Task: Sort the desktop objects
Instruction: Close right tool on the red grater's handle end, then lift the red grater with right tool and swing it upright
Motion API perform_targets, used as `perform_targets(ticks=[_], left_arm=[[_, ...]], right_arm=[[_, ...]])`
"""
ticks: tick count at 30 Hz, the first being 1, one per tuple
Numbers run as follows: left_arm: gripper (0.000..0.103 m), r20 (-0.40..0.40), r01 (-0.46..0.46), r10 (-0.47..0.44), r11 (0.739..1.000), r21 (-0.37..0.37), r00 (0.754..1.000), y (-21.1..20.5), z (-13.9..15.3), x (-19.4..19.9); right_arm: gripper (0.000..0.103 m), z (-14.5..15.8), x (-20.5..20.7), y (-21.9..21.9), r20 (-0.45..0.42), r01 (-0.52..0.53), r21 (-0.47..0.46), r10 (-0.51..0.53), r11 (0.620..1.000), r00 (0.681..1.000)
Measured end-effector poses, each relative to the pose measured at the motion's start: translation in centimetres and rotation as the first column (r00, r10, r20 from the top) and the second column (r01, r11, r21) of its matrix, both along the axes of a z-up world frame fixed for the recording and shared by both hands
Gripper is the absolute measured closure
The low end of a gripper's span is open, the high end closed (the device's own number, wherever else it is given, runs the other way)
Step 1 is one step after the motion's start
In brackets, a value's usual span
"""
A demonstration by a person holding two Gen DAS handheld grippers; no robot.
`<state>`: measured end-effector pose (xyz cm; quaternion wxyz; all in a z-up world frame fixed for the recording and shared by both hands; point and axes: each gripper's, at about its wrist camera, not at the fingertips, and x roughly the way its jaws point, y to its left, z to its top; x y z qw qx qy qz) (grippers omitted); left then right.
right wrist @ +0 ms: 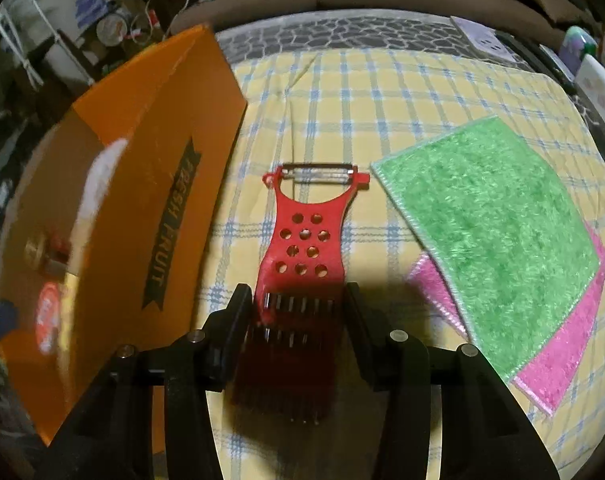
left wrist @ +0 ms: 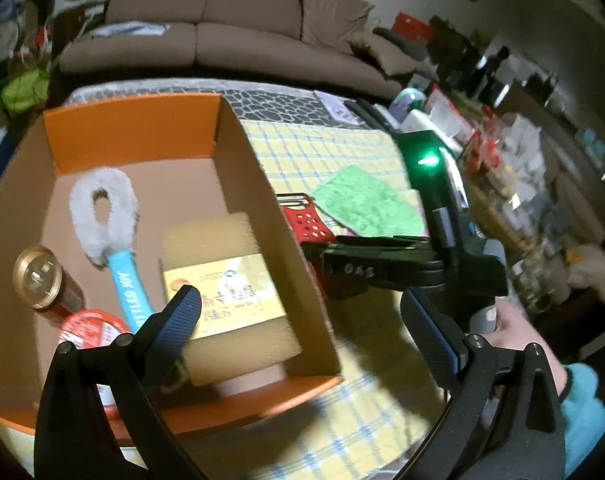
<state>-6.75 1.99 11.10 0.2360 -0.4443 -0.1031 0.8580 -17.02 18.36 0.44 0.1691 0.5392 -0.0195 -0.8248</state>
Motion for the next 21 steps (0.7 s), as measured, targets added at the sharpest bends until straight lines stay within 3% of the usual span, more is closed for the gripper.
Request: perform_targets(ticks=[3,5,7,9,11,14,15,18,21], left_arm=[[0.004,0.049,-0.009,0.003,0.992,0.124,0.999,-0.9,-0.3,-0.6],[0.005,0.094,-0.016,-0.007,0.970,0.243,0.996,-1.6,-0.9,-1.1],[0.005,0.142,-0.033,-0.017,0.937,0.346,0.990,-2.2,-1.7,-1.7],[0.006,0.196,-0.054,-0.034,0.901,0.429,0.980,-2.6,-2.7,-2.2],[0.006,0.213,-0.062,-0.039,0.891,0.449,0.976,-2.7,-3.0,-2.4],[0.006,0.195,-0.035,-0.056,0.900,0.435,0.979,-2.1,-2.7,-2.2],[0.006,0.185,-0.020,-0.067,0.901,0.434,0.981,-1.8,-2.4,-2.1],[0.006,0.170,0.004,-0.084,0.905,0.426,0.982,-1.2,-2.0,-1.8],[0.006,0.177,0.000,-0.085,0.901,0.433,0.981,-0.3,-2.1,-2.1]], right_arm=[[0.056,1.7,0.5,1.5,-0.020,0.012,-0.057,-0.013,0.998,1.000],[0.057,2.9,0.9,2.3,-0.025,0.015,-0.103,-0.017,0.995,1.000],[0.087,3.6,1.3,2.9,-0.017,0.017,-0.148,-0.020,0.989,1.000],[0.087,4.1,1.6,3.4,0.010,0.015,-0.205,-0.014,0.979,1.000],[0.086,3.7,1.7,4.0,0.043,0.026,-0.198,-0.018,0.980,0.999],[0.085,2.4,1.7,4.9,0.068,0.050,-0.112,-0.042,0.993,0.997],[0.082,2.0,1.7,5.2,0.076,0.054,-0.091,-0.047,0.994,0.996],[0.056,1.7,2.4,5.4,0.053,0.017,-0.030,-0.015,0.999,0.998],[0.052,2.1,3.2,4.8,0.021,-0.042,-0.024,0.042,0.999,0.999]])
